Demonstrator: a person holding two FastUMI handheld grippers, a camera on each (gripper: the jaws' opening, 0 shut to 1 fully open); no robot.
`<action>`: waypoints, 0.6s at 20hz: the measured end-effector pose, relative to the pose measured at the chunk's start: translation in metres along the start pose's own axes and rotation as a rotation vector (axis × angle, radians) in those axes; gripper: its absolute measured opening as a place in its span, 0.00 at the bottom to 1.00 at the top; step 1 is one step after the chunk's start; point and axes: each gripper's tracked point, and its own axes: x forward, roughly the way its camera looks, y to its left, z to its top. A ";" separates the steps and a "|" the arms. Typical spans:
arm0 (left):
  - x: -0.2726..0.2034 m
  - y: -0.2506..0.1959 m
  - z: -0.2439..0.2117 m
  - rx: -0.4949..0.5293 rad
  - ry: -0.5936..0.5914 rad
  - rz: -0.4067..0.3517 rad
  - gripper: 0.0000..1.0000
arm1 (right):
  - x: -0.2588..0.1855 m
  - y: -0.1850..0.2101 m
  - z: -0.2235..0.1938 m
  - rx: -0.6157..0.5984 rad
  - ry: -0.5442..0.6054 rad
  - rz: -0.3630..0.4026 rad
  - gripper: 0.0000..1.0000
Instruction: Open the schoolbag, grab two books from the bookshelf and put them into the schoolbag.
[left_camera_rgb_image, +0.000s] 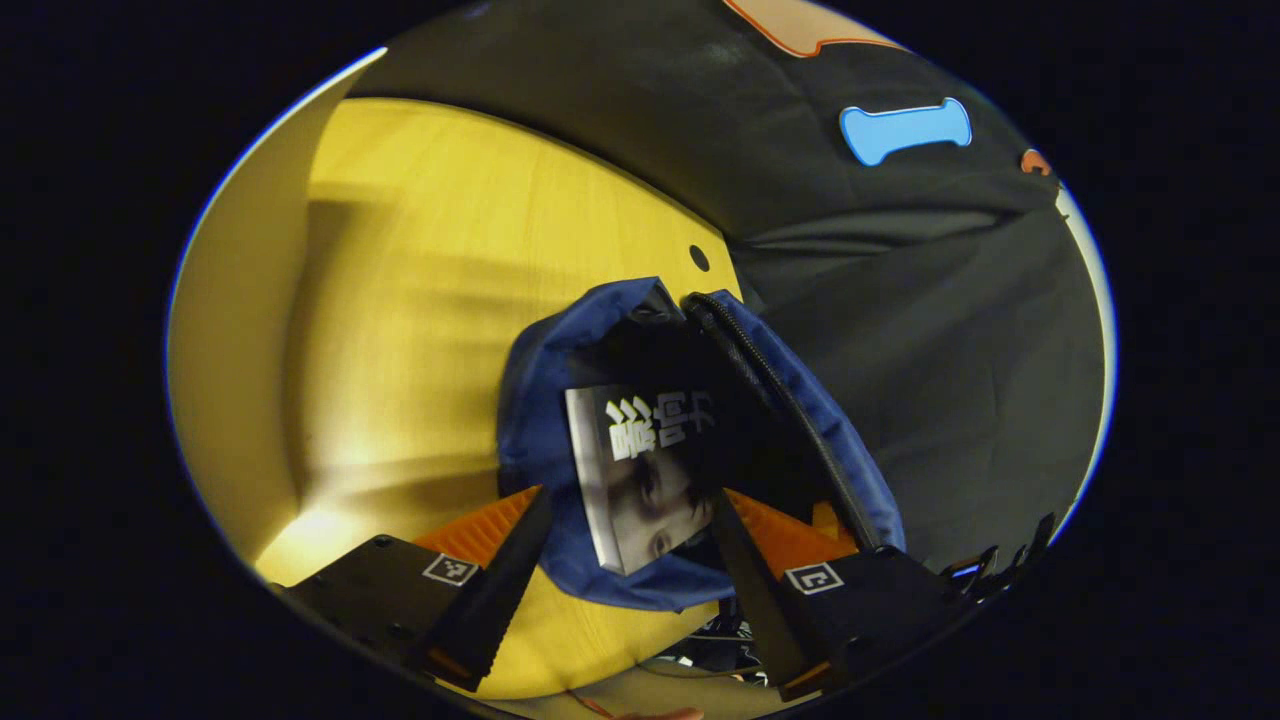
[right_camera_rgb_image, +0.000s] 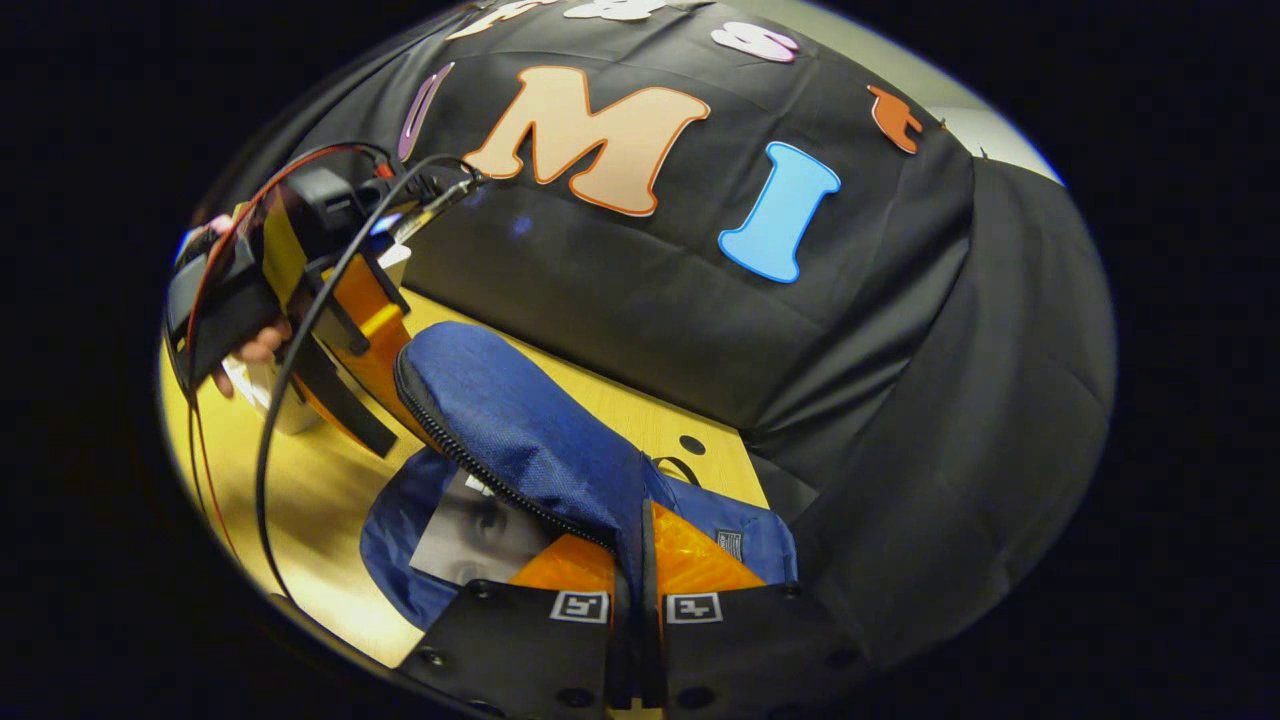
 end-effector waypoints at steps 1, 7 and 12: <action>-0.010 0.000 -0.001 0.000 0.006 0.019 0.95 | 0.000 0.001 0.001 -0.002 -0.001 0.004 0.05; -0.088 -0.005 0.001 0.033 -0.007 0.118 0.94 | 0.000 0.001 0.001 -0.024 0.003 0.030 0.05; -0.178 0.007 0.022 -0.015 -0.083 0.168 0.94 | 0.005 0.006 -0.003 -0.028 0.016 0.021 0.07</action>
